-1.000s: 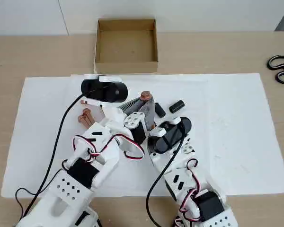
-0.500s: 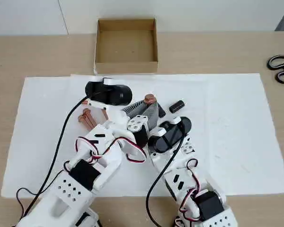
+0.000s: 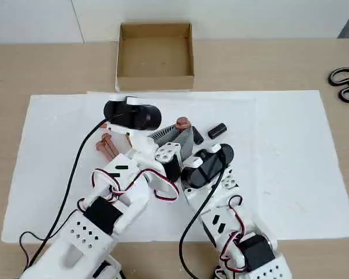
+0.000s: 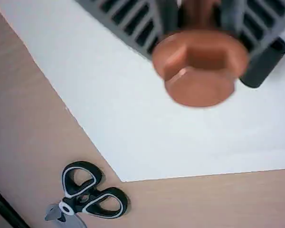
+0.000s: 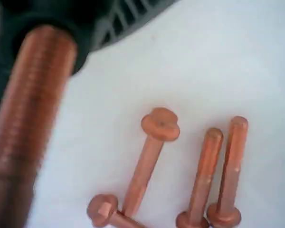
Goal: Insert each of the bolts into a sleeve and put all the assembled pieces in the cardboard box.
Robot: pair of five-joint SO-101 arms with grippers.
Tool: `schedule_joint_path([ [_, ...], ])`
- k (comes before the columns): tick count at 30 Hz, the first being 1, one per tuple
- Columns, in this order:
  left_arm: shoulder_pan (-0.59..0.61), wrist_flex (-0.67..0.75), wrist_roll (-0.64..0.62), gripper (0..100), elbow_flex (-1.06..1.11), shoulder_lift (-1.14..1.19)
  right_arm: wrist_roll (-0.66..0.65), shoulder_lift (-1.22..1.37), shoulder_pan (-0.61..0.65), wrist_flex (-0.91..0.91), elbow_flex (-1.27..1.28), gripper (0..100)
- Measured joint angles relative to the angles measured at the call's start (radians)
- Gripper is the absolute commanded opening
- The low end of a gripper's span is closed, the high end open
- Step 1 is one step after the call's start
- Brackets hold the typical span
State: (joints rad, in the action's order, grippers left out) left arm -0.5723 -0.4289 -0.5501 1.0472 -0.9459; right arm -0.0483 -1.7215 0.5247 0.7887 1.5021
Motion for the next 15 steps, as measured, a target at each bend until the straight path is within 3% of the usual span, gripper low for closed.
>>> schedule_joint_path([
  [15, -0.037, -0.025, 0.114, 1, -0.003, -0.014, 0.0, 0.0, -0.002, 0.0, 0.002, 0.4],
])
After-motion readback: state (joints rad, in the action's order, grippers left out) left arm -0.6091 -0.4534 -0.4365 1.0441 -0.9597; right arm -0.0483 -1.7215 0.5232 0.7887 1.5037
